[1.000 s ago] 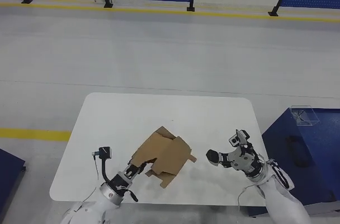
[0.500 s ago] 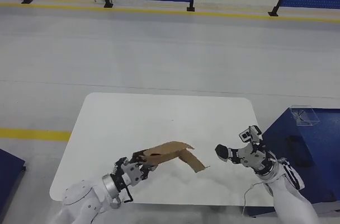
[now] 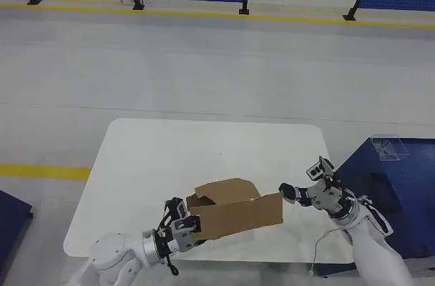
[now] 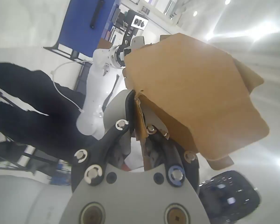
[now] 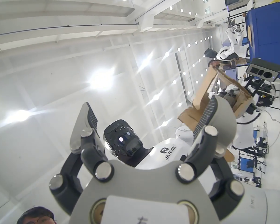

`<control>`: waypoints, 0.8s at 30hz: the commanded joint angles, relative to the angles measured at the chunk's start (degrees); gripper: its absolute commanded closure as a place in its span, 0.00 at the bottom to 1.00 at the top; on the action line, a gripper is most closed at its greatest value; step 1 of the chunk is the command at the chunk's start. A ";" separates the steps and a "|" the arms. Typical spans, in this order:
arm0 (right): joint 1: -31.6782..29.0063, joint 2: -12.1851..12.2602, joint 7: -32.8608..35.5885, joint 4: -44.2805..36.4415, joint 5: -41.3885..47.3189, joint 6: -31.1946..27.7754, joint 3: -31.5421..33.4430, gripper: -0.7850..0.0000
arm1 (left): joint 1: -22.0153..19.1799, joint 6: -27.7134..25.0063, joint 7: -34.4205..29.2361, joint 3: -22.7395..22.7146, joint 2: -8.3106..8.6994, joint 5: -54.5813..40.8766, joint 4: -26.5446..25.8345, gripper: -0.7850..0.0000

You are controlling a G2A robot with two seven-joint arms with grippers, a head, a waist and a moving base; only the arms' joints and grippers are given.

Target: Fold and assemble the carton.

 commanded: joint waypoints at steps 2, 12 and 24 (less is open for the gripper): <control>0.99 -0.13 -1.08 0.97 1.50 0.17 0.04 0.00 | 2.27 -8.48 -0.86 0.51 0.17 6.39 -0.33 1.00; -0.72 0.43 9.69 -2.73 -8.72 -3.37 -2.15 0.00 | 2.33 -6.79 -2.14 1.51 0.14 5.34 0.04 1.00; -3.64 0.84 15.50 -6.94 -7.02 3.08 -4.18 0.00 | 1.73 -2.34 -2.18 3.03 0.15 5.81 0.66 1.00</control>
